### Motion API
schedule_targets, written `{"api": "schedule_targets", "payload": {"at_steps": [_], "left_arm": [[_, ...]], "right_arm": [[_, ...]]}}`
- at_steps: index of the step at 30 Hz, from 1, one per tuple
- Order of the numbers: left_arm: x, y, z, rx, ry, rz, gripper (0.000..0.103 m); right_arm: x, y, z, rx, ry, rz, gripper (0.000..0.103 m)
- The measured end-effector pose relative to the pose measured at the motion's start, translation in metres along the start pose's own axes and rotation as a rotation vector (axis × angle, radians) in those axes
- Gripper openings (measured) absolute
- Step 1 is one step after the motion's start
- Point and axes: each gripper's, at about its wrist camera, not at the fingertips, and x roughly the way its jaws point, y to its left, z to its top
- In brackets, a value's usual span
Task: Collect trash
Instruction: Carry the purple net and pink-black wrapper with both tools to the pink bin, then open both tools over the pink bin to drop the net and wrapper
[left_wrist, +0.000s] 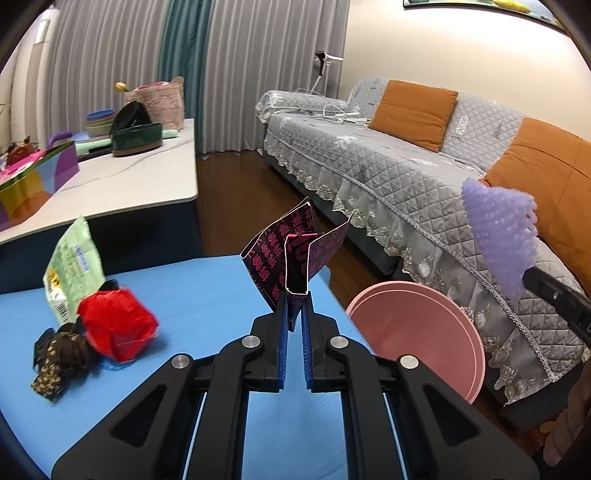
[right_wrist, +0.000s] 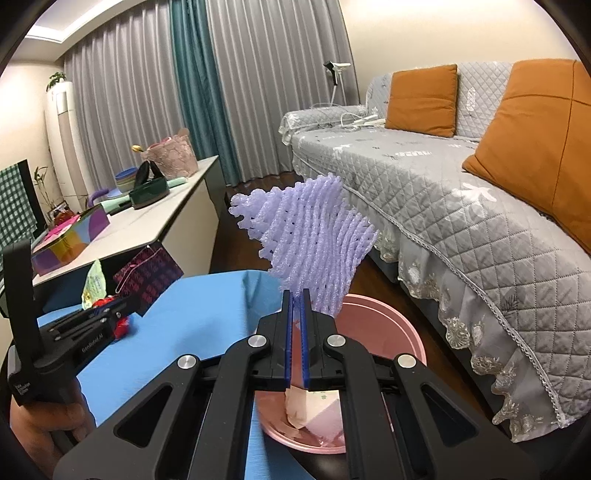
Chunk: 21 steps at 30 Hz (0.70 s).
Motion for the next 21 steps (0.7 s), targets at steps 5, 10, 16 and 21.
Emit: {"api": "schedule_targets", "payload": {"at_steps": [5, 10, 16, 21], "left_arm": [[0.011, -0.014, 0.004, 0.014, 0.004, -0.017, 0.007], [0.017, -0.030, 0.008, 0.034, 0.004, -0.038, 0.007], [0.029, -0.054, 0.009, 0.071, 0.016, -0.071, 0.007], [0.039, -0.071, 0.012, 0.088, 0.024, -0.099, 0.007]], "right_arm": [[0.003, -0.010, -0.001, 0.016, 0.012, -0.011, 0.004], [0.006, -0.016, -0.005, 0.032, 0.032, -0.012, 0.004], [0.014, -0.023, -0.008, 0.047, 0.060, -0.016, 0.004], [0.019, -0.026, -0.010, 0.053, 0.077, -0.017, 0.004]]}}
